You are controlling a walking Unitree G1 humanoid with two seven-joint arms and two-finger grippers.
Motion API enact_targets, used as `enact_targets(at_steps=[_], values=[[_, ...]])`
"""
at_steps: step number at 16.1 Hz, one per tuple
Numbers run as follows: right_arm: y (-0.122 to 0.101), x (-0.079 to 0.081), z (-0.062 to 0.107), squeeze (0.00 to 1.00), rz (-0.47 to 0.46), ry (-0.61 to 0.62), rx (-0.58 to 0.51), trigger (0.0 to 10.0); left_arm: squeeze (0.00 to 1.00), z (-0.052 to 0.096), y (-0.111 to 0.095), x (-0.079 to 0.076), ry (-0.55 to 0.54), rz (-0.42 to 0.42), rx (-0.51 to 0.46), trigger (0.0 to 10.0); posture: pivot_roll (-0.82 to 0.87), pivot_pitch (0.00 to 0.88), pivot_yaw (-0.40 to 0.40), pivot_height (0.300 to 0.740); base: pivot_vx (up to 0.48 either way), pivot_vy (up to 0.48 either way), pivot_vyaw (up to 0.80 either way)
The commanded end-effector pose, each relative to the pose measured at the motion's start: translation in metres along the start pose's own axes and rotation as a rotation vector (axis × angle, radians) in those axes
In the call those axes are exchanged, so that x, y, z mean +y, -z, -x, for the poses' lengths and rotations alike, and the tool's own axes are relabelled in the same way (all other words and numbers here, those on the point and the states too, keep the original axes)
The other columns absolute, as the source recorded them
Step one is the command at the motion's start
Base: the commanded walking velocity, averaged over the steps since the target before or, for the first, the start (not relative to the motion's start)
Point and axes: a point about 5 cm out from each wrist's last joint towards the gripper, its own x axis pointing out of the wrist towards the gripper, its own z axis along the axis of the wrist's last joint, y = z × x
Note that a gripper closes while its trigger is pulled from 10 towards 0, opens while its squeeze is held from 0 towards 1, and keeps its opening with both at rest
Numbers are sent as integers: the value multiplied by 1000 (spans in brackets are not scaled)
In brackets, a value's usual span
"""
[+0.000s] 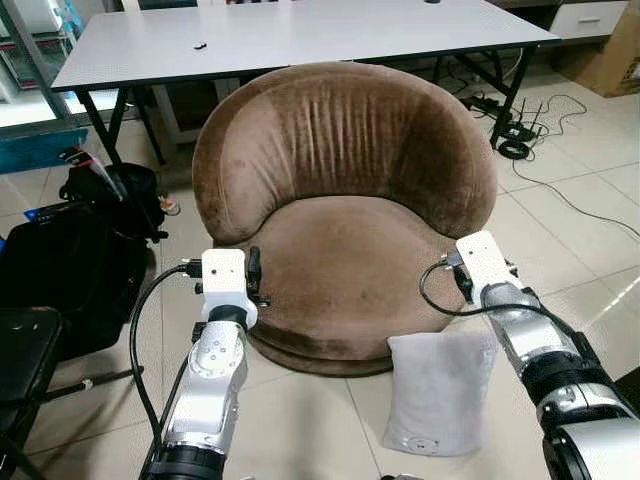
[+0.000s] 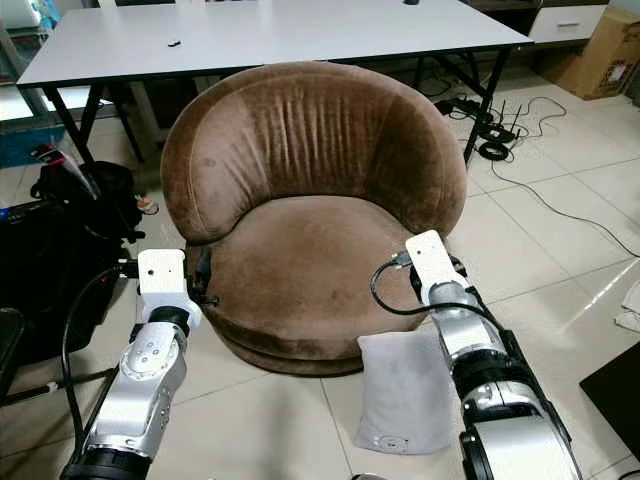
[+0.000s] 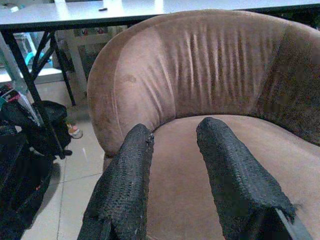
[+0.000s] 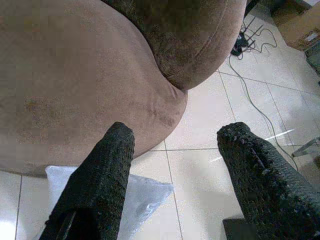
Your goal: Move the pillow to the sofa from floor
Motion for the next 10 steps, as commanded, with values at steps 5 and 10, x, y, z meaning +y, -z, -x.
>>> enact_targets(at_steps=[5, 10], values=[[-5, 0, -1, 0, -13, -14, -32, 10000, 0, 4, -1, -1, -8, -8, 1, 10000, -95, 0, -12, 740, 0, 0, 0], [-43, 8, 10, 0, -271, -41, -342, 10000, 0, 4, -3, 0, -14, 17, 12, 10000, -87, 0, -8, 740, 0, 0, 0]])
